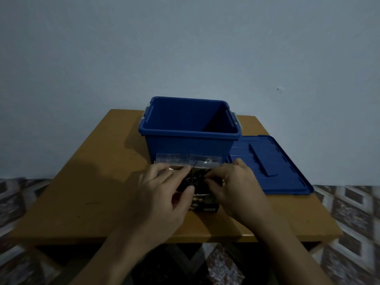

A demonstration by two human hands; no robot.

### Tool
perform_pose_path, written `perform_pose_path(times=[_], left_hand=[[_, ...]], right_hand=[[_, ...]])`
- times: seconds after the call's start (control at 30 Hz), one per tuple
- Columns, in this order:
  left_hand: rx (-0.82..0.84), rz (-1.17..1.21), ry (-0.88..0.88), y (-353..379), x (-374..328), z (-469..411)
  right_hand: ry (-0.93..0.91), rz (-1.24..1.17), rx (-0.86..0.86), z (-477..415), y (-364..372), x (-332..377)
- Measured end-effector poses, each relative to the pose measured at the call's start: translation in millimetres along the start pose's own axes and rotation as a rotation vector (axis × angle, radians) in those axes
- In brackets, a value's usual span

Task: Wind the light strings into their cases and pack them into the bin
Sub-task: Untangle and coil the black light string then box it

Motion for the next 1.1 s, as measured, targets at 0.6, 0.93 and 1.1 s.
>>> perform_pose_path(times=[0.6,0.93,1.1], left_hand=[[0.095,-0.163,0.031,9.5,6.0,3.0],[0.085,-0.172,0.051,11.7,9.2,3.5],[0.073,-0.14,0.055,9.1,5.1,2.4]], right_hand=[[0.436,-0.592,-0.128,22.6,-7.5,-50.0],[0.349,-0.759,0.106,24.7,-13.4,-30.8],[0.245,-0.733,0.225,19.6,-20.8,-21.0]])
Point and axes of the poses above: each hand's wrist, its own z-axis away from the middle knuckle, its own y-axis out of the palm, x = y × z, the point moved 6 cm from there along -z, towards the middle knuckle, and after that the axes turned 4 degrees about z, right-handed, at the moved point
